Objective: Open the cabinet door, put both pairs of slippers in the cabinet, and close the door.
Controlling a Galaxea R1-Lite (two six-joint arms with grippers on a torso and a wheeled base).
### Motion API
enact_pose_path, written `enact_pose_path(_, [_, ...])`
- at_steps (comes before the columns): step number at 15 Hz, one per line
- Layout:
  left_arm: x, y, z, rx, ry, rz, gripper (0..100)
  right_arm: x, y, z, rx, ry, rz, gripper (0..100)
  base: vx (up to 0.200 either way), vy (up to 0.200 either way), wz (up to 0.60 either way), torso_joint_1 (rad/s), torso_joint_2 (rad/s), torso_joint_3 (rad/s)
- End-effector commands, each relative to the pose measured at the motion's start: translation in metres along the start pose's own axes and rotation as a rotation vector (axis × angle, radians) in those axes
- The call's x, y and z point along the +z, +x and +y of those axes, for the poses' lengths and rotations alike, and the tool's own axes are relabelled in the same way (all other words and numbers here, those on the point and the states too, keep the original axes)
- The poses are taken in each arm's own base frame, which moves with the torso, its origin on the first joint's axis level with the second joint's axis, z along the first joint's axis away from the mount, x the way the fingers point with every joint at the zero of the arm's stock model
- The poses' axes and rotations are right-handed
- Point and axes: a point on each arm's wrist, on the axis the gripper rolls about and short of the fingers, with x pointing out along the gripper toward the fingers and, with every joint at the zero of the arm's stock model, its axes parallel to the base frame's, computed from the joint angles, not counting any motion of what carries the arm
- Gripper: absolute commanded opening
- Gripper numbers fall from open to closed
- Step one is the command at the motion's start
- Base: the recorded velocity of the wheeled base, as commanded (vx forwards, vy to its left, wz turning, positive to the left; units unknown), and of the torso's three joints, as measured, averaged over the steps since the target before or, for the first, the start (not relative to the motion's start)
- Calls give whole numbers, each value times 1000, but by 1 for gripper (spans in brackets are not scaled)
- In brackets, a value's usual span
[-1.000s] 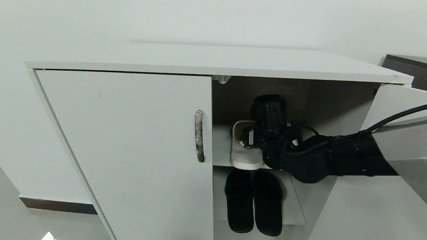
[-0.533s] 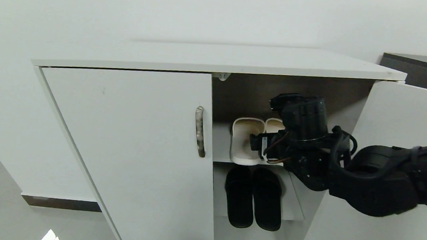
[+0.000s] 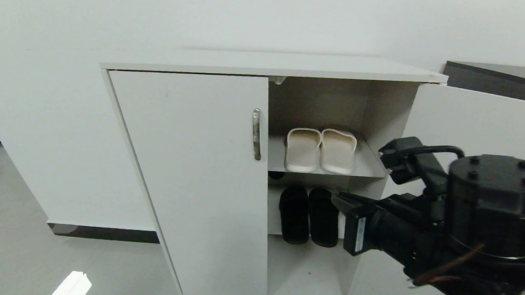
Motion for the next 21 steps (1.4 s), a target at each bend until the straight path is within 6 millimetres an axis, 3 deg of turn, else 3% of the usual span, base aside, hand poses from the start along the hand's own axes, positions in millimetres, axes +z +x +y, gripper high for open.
enact_pose_path(1, [0,0,0,1,1,0,0,9,-35,-9,95,45,-51,0,-200,0,0,2,7,2])
enact_pose_path(7, [0,0,0,1,1,0,0,-8,-47,-19,180,43,9,0,-200,0,0,2,2,4])
enact_pose_path(11, [0,0,0,1,0,0,0,-6,-55,-21,216,41,1,0,-200,0,0,1,1,4])
enact_pose_path(21, [0,0,0,2,3,0,0,-13,-51,-20,239,34,34,0,0,0,0,0,0,0])
